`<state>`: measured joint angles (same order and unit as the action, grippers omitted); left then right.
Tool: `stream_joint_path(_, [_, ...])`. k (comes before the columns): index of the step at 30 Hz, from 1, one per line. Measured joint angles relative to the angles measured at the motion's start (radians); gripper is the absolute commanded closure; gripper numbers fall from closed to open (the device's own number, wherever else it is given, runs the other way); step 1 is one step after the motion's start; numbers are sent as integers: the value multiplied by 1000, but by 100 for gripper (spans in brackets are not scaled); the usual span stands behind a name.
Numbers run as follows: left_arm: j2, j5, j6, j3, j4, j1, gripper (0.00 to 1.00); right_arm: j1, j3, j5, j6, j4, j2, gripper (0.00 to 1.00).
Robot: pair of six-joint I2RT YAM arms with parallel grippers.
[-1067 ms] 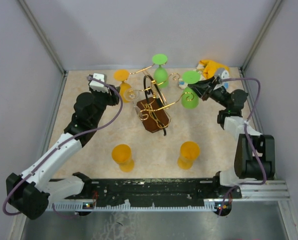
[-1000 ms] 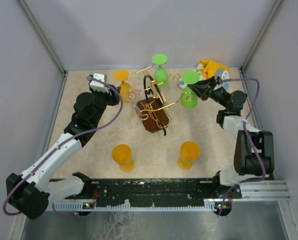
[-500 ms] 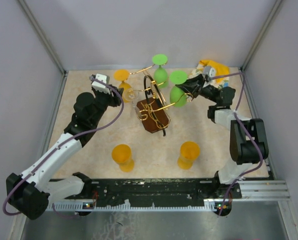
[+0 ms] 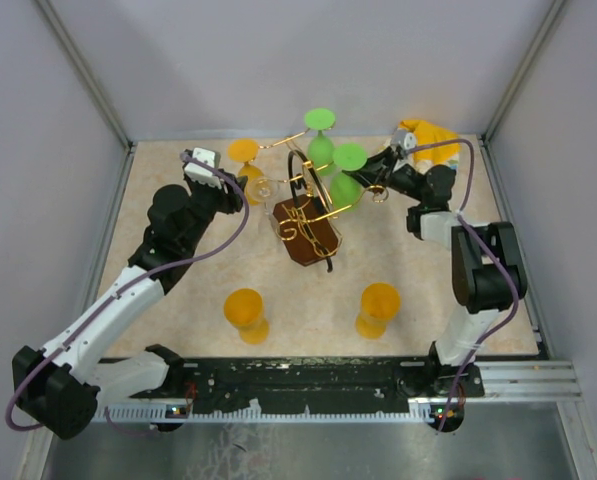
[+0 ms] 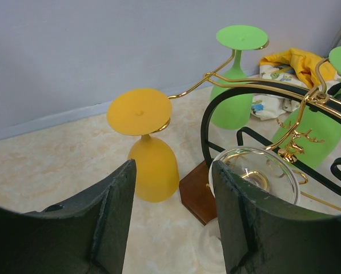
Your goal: Place the wine glass upside down on the wine glass rack
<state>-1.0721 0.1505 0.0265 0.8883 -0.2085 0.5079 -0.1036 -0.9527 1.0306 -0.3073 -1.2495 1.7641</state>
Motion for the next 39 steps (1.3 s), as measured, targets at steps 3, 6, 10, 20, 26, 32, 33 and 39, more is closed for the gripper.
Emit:
stream_joint_path(3, [-1, 0, 1, 0, 0, 0, 38, -4, -18, 10, -12, -23, 32, 100])
stream_joint_path(6, [-5, 0, 2, 0, 0, 0, 38, -6, -37, 14, -27, -40, 64, 100])
stream_joint_path(10, [-12, 0, 5, 0, 0, 0, 38, -6, -39, -12, -29, -40, 72, 100])
stream_joint_path(20, [-25, 0, 5, 0, 0, 0, 38, -5, -41, -158, 19, -3, 69, 100])
stream_joint_path(26, [-25, 1, 5, 0, 1, 0, 38, 10, 27, -213, 72, 49, -10, 98])
stream_joint_path(32, [-16, 2, 5, -1, 2, 0, 38, 20, 58, -194, 99, 90, -84, 90])
stream_joint_path(33, [-12, 2, 5, -1, 5, 0, 38, 20, 64, -188, 100, 90, -95, 87])
stream_joint_path(39, [18, 6, 4, -13, 16, 0, 36, 6, 78, -166, 144, 124, -116, 66])
